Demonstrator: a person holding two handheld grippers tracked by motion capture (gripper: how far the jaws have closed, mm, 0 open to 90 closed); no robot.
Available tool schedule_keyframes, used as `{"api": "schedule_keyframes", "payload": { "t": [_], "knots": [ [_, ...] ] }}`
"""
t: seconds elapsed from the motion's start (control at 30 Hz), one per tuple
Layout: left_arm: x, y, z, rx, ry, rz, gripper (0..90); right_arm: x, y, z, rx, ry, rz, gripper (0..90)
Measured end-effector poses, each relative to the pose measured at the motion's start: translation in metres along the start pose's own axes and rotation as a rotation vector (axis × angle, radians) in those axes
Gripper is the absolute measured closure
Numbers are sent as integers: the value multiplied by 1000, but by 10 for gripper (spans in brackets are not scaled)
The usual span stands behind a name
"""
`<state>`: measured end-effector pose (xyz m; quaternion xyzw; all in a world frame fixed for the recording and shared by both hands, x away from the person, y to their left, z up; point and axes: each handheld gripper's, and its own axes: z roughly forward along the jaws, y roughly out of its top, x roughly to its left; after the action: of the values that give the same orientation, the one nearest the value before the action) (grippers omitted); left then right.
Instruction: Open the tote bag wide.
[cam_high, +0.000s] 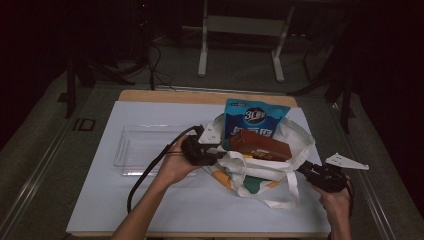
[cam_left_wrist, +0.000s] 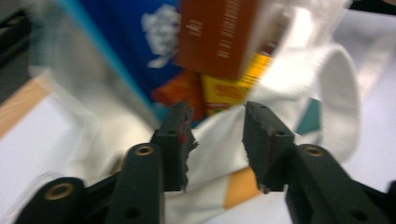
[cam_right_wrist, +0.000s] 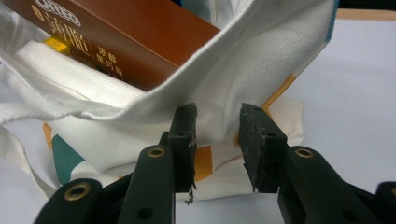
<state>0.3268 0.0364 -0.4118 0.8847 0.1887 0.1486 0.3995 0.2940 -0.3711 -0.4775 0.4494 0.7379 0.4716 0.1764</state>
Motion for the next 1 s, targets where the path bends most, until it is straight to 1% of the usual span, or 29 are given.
{"api": "schedule_keyframes", "payload": {
  "t": [0.03,0.1,0.13,0.17,0.2,0.23,0.27,0.33,0.37,0.4,0.47,0.57,0.63,0.7,0.8,0.83,0.87,0.97,1.0],
  "knots": [
    [-2,0,3,6,-6,5,586,0,0,0,2,3,4,669],
    [-5,0,9,21,-3,23,562,-1,-1,1,1,7,7,682],
    [-5,0,9,21,-3,23,566,-1,-1,1,1,7,7,682],
    [-7,0,15,35,6,35,582,-2,-1,1,5,8,8,740],
    [-7,0,15,35,6,35,601,-2,-1,1,7,7,3,764],
    [-8,1,17,42,12,37,601,-2,-1,1,7,7,3,764],
    [-10,0,20,59,25,49,691,-1,-1,2,12,-2,-4,848],
    [-13,-3,23,79,35,53,786,0,-1,2,16,-6,-14,881],
    [-13,-3,23,79,35,53,813,1,-1,2,17,-8,-22,888],
    [-13,-5,22,83,23,53,834,2,-1,2,20,-13,-34,893],
    [-14,-8,21,86,15,55,846,3,-1,1,22,-14,-42,897],
    [-18,-10,20,104,-3,77,850,4,-2,-2,24,-3,-43,899],
    [-22,-11,19,118,-7,95,850,4,-3,-3,32,1,-52,899],
    [-24,-12,20,137,1,110,852,4,-5,-4,38,0,-50,899],
    [-29,-18,27,164,21,99,851,5,-8,0,64,-11,-56,899],
    [-29,-18,27,164,21,99,852,5,-8,0,64,-11,-56,899],
    [-31,-22,32,183,32,96,852,5,-9,2,73,-16,-58,900],
    [-33,-29,38,190,49,79,851,4,-10,10,106,-33,-56,900],
    [-34,-32,40,192,49,74,851,4,-11,13,113,-37,-56,900]
  ]
}}
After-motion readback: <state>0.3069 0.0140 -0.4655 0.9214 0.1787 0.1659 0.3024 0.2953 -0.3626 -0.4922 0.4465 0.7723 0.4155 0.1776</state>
